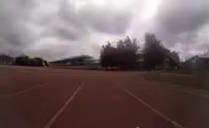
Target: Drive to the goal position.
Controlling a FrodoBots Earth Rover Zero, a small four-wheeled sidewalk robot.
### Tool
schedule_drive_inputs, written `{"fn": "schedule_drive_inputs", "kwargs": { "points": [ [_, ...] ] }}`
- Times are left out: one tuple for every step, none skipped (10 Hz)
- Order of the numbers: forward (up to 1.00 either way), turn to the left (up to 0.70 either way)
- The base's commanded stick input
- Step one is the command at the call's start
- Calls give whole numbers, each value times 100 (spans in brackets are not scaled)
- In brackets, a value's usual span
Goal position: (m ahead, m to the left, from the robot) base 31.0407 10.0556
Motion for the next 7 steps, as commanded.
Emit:
{"fn": "schedule_drive_inputs", "kwargs": {
  "points": [
    [70,0],
    [70,0],
    [70,0],
    [70,0],
    [70,0],
    [70,0],
    [70,0]
  ]
}}
